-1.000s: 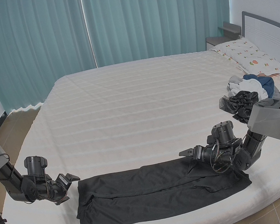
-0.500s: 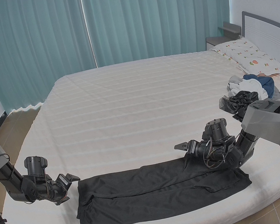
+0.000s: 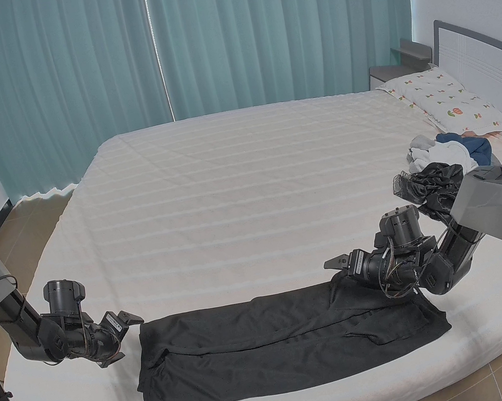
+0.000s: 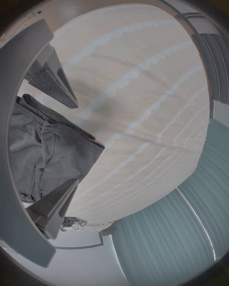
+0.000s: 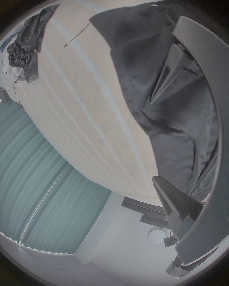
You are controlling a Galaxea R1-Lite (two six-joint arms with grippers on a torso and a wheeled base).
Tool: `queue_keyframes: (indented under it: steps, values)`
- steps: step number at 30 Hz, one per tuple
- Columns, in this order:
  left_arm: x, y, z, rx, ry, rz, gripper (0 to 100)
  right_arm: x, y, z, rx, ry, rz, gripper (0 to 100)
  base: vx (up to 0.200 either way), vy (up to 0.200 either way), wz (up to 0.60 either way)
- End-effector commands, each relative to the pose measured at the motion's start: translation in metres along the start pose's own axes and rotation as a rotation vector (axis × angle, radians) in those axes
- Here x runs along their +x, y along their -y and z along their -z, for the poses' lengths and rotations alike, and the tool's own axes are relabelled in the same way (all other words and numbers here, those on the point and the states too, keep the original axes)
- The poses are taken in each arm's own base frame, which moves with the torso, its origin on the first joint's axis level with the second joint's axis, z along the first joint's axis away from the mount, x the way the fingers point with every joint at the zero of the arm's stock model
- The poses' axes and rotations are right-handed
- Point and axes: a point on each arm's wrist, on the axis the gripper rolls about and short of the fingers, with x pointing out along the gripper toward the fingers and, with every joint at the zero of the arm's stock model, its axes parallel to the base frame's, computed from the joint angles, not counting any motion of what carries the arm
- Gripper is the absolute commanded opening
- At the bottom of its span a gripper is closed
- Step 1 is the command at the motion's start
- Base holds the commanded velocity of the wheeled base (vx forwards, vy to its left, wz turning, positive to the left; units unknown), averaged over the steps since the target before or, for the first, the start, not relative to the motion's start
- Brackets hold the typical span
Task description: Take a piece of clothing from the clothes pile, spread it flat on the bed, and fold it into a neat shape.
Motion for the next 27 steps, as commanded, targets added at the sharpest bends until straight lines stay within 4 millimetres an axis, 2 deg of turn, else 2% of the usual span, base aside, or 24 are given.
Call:
queue_keyframes:
  steps: [1, 4, 8, 13, 14, 19, 24, 27]
  values:
    - [0.0, 0.0, 0.001, 0.002, -0.001, -0.002, 100, -0.014, 0.002, -0.011, 0.007, 0.032, 0.005, 100, 0.0, 0.0, 0.0]
    - [0.0, 0.0, 0.002, 0.012, -0.005, -0.005, 100, -0.021, 0.008, -0.01, 0.011, 0.031, 0.025, 100, 0.0, 0.0, 0.0]
    - [-0.001, -0.005, 0.009, 0.074, -0.024, -0.02, 100, -0.043, 0.021, -0.005, 0.038, 0.017, 0.072, 100, 0.0, 0.0, 0.0]
    - [0.0, 0.001, 0.018, 0.101, -0.04, -0.027, 100, -0.063, 0.031, -0.001, 0.064, 0.035, 0.103, 100, 0.0, 0.0, 0.0]
    - [0.0, 0.003, 0.023, 0.114, -0.034, -0.042, 100, -0.072, 0.034, 0.001, 0.069, 0.045, 0.105, 100, 0.0, 0.0, 0.0]
    - [0.002, 0.011, 0.043, 0.143, -0.04, -0.084, 100, -0.088, 0.041, 0.015, 0.108, 0.055, 0.143, 100, 0.0, 0.0, 0.0]
    - [-0.002, 0.024, 0.052, 0.085, -0.036, -0.059, 100, -0.093, 0.04, 0.023, 0.202, 0.079, 0.158, 100, 0.0, 0.0, 0.0]
    - [-0.01, 0.036, 0.059, 0.013, -0.027, -0.028, 100, -0.103, 0.031, 0.028, 0.269, 0.097, 0.13, 100, 0.0, 0.0, 0.0]
